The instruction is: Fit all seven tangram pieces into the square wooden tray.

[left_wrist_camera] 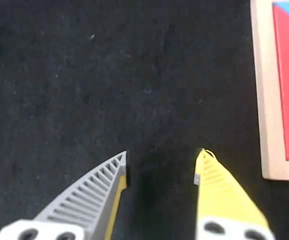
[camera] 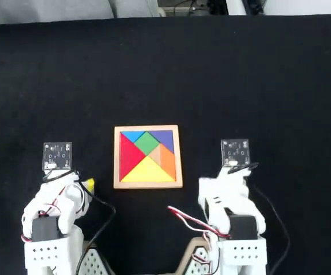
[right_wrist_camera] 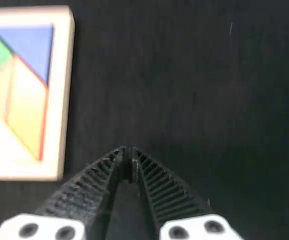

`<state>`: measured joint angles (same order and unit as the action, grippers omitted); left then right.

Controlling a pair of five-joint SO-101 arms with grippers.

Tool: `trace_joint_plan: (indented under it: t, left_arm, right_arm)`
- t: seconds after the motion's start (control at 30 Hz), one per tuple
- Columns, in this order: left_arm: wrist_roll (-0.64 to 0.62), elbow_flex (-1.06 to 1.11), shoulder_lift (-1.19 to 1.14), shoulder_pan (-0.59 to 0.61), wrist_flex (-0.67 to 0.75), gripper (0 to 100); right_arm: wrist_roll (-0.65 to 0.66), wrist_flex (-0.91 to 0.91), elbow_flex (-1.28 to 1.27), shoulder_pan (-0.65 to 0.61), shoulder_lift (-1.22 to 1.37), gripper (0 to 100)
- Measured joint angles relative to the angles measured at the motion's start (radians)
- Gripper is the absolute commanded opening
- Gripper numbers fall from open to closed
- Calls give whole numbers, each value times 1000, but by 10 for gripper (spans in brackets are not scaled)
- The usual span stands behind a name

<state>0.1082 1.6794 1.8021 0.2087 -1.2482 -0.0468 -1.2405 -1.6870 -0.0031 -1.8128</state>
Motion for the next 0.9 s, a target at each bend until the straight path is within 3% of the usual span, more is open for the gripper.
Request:
trace_joint_plan:
  t: [0.1, 0.33, 0.47, 0.67, 0.9]
  left_arm:
    - [-2, 0, 0, 3, -8, 226]
    - [-2, 0, 2, 5, -8, 226]
    - [-2, 0, 2, 5, -8, 226]
    - [-2, 0, 2, 5, -8, 226]
    - [-2, 0, 2, 5, -8, 225]
  right_arm:
    - [86, -26, 0, 58, 0, 12]
    - [456, -68, 0, 160, 0, 12]
    - [442, -69, 0, 152, 0, 12]
    - [311, -69, 0, 92, 0, 12]
    - [301, -69, 0, 86, 0, 12]
